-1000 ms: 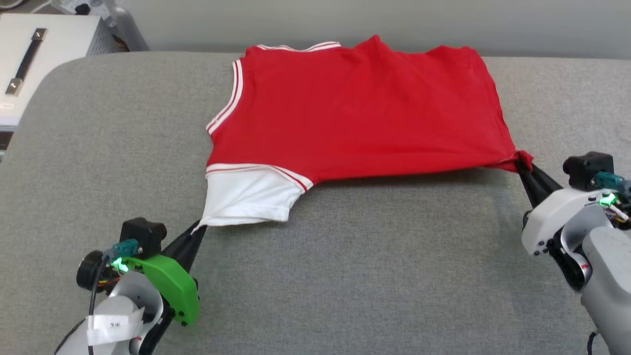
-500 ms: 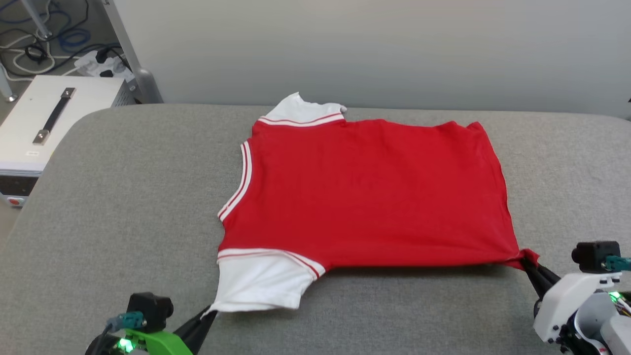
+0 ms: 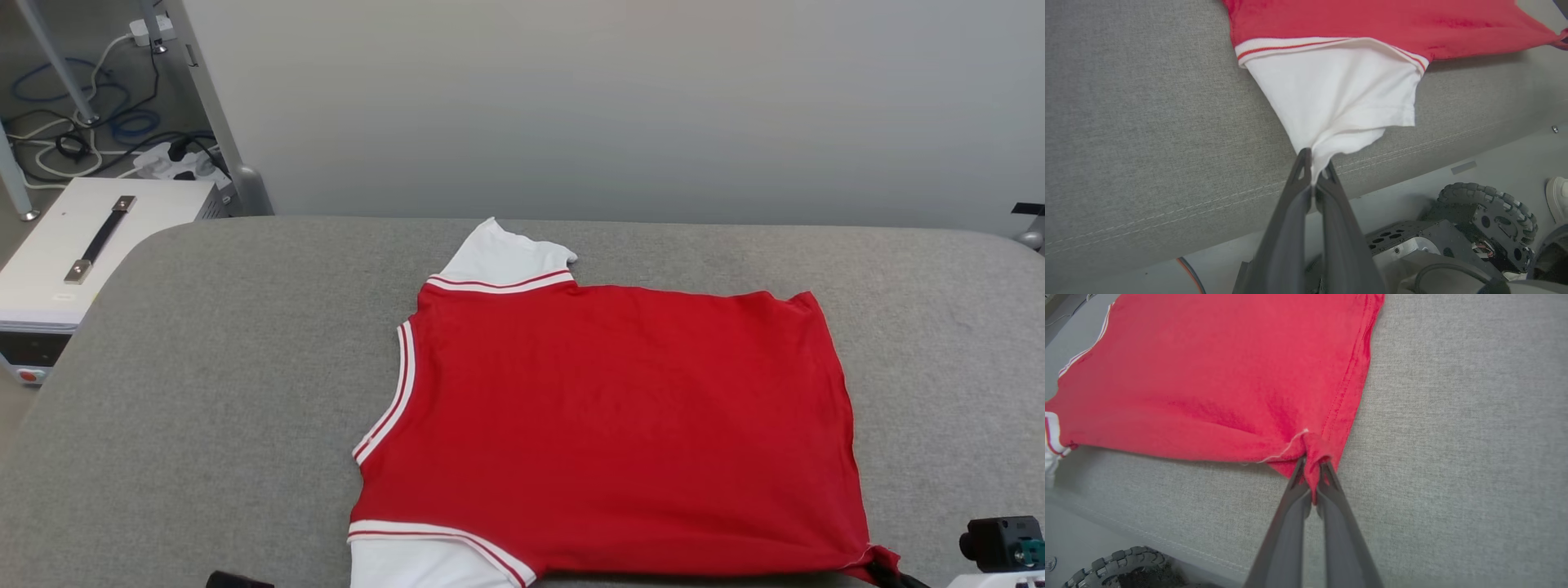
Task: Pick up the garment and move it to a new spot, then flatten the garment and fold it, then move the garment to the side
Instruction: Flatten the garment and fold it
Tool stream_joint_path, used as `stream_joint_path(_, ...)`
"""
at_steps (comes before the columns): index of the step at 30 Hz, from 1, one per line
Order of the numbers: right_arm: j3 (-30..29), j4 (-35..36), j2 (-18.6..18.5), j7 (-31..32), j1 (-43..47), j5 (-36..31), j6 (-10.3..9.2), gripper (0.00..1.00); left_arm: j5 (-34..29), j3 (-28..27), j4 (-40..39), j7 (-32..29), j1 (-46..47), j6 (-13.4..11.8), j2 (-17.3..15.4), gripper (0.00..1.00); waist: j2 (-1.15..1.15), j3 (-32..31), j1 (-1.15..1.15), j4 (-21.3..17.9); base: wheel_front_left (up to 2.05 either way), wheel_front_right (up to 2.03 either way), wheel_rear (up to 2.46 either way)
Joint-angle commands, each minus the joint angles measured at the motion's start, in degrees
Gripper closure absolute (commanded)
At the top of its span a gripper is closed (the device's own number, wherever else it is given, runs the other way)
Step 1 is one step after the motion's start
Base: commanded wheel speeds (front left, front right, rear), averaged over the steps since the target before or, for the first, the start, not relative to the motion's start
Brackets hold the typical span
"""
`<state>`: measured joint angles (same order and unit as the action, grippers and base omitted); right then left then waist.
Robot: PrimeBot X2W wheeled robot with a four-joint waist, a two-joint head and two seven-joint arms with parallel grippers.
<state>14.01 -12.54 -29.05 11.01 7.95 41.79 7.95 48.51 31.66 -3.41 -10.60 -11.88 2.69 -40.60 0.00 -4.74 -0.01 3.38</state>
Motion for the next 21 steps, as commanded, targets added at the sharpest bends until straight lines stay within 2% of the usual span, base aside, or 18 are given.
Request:
stream_joint_path(1,-1.1,1.8,0.1,1.1,1.3,-0.5,-0.46,1.00,0.3,-0.6,-1.0,0.3,-0.9,-0.5,-0.8,1.00,0.00,0.4,0.01,-0.2,0.00,0.00,0.00)
stream_joint_path(4,-3.6,7.0,0.4,4.4,3.1,-1.3,-0.46,1.00,0.1,-1.9,-3.1,0.9,-1.1,-1.3,-2.2,1.00,0.00,1.6,0.01,-0.4,0.00,0.00,0.00)
stream_joint_path(10,-8.4,14.9,1.2,10.3,2.7,-2.1,-0.46,1.00,-0.5,-4.3,-6.7,1.2,3.0,-2.2,-2.9,1.00,0.00,4.4,0.01,-0.6,0.00,0.00,0.00)
stream_joint_path(15,-10.3,17.7,1.9,14.0,-0.1,-3.2,-0.46,1.00,-1.4,-4.9,-7.3,-0.5,9.0,-2.2,-2.4,1.00,0.00,7.1,0.01,-0.9,0.00,0.00,0.00)
stream_joint_path(21,-10.7,17.9,2.5,16.6,-5.7,-4.1,-0.46,1.00,-2.6,-5.2,-5.4,-1.7,15.9,-1.5,-1.6,1.00,0.00,12.2,0.01,-1.5,0.00,0.00,0.00)
